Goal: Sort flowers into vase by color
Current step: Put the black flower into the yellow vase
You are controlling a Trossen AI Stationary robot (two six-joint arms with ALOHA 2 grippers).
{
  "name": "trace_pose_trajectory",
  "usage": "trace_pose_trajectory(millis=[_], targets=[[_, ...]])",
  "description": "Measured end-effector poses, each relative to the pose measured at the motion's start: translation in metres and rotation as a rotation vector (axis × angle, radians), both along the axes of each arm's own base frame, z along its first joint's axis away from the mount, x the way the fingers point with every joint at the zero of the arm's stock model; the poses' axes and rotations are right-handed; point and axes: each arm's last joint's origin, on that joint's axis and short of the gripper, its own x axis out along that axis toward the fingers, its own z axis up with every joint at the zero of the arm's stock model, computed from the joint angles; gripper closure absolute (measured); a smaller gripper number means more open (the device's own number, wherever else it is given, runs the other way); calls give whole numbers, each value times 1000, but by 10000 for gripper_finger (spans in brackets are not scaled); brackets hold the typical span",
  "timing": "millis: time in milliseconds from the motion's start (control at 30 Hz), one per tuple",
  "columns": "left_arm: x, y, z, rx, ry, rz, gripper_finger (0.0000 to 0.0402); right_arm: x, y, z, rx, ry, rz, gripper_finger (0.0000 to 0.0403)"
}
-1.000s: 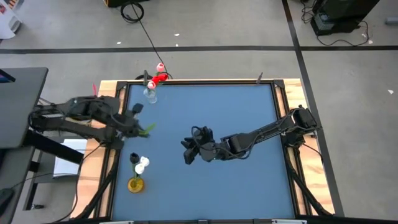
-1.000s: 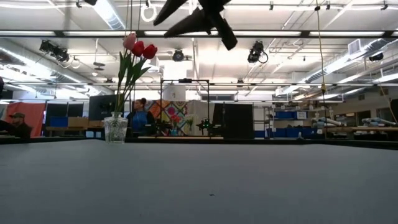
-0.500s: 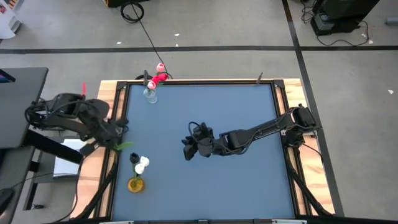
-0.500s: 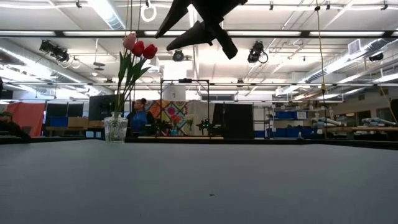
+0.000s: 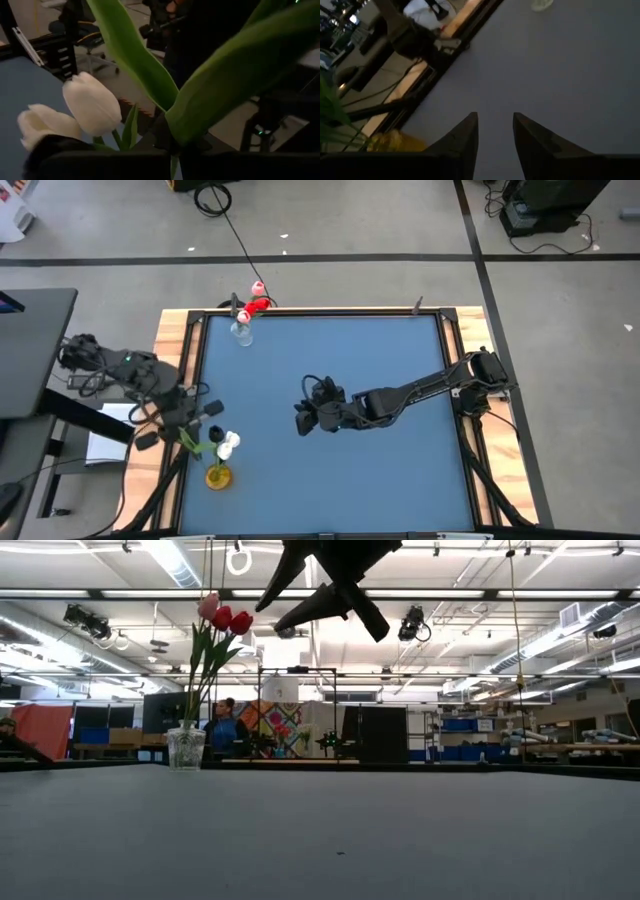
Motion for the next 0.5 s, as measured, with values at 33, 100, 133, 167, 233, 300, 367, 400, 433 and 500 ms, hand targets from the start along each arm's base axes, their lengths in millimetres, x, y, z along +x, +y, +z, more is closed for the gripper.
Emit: trace_pose_trajectory(millis=[33, 100, 133, 167, 233, 300, 367, 400, 433, 500], targets=[[0, -2, -2, 10, -7, 2, 386, 0, 0, -1, 14, 7, 6, 273], [-1, -6, -5, 35, -39, 10, 384, 0, 2, -2, 50, 20, 47, 273], [-1, -7, -7, 55, -48, 10, 384, 0, 2, -2, 69, 25, 72, 273], [-2, -9, -10, 77, -50, 9, 384, 0, 3, -2, 86, 30, 96, 273], [-2, -12, -14, 109, -64, 5, 384, 0, 5, -3, 113, 36, 132, 273], [-3, -15, -19, 141, -60, 2, 383, 0, 5, -3, 135, 35, 139, 273], [-5, -17, -23, 154, -53, -8, 383, 0, 5, -3, 152, 31, 131, 273], [-5, -18, -24, 158, -52, -12, 383, 0, 5, -3, 157, 30, 126, 273], [-5, -19, -26, 164, -44, -19, 383, 0, 4, -3, 159, 29, 123, 273], [-5, -20, -29, 178, -36, -12, 382, 0, 3, -3, 163, 28, 124, 273]])
